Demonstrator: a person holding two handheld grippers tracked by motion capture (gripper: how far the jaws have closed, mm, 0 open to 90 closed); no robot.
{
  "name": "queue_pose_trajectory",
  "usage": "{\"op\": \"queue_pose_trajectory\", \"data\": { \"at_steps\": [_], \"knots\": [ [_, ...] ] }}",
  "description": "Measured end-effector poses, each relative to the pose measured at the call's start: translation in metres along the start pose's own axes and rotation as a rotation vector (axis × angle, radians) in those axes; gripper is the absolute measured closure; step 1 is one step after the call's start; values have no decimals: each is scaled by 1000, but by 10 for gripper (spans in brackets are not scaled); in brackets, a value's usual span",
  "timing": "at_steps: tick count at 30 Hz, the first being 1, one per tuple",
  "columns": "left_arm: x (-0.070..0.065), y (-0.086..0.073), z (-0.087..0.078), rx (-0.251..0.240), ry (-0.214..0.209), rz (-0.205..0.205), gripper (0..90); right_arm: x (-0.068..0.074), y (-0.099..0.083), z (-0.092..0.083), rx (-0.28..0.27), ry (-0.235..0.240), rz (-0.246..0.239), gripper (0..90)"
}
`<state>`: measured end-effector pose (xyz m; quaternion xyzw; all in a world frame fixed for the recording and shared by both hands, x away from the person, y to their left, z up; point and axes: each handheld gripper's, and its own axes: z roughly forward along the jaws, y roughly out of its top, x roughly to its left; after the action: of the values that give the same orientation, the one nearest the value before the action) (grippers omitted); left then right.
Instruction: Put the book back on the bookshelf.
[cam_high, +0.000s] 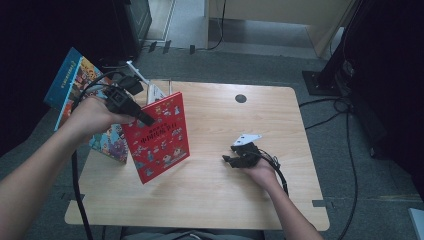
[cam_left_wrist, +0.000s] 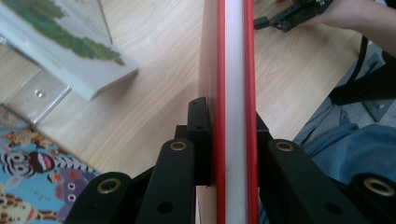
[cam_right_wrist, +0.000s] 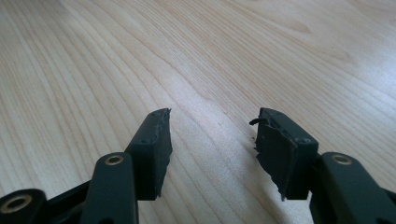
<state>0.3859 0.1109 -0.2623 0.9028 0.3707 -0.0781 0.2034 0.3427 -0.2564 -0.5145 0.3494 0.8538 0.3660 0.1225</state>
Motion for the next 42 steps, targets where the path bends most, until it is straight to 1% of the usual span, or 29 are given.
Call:
{"op": "queue_pose_trajectory", "data": {
  "at_steps": [1, 3, 7, 9, 11, 13, 16, 21, 24, 29, 36, 37, 40, 42],
  "knots": [
    [2, -3, -1, -2, 1, -11, 801, -1, -1, 1, -3, 3, 5, 442],
    [7, -10, -4, -15, -7, -34, 800, -2, -2, 1, -13, -5, 7, 443],
    [12, -20, -10, -34, -8, -65, 800, -6, -4, 3, -43, -33, 16, 427],
    [16, -26, -15, -47, -9, -86, 800, -6, -5, 4, -51, -41, 11, 412],
    [21, -32, -19, -58, -15, -110, 800, -4, -6, 4, -56, -47, 17, 406],
    [25, -38, -21, -65, -20, -140, 799, -3, -8, 5, -76, -55, 21, 394],
    [30, -46, -25, -73, -29, -179, 799, -2, -8, 5, -74, -64, 26, 377],
    [40, -56, -33, -90, -34, -225, 799, -2, -8, 5, -76, -68, 27, 369],
    [46, -63, -38, -101, -26, -244, 797, -2, -8, 5, -75, -68, 28, 368],
    [55, -75, -47, -116, -27, -280, 796, -2, -8, 5, -74, -70, 29, 364],
    [71, -85, -53, -130, -23, -345, 796, -2, -8, 5, -68, -72, 37, 347],
    [75, -86, -53, -128, -20, -362, 796, -2, -8, 5, -68, -72, 38, 347],
    [82, -89, -55, -129, -10, -394, 795, -2, -8, 5, -69, -72, 39, 346],
    [88, -90, -56, -138, -3, -421, 796, -2, -8, 5, -70, -73, 37, 346]
  ]
}}
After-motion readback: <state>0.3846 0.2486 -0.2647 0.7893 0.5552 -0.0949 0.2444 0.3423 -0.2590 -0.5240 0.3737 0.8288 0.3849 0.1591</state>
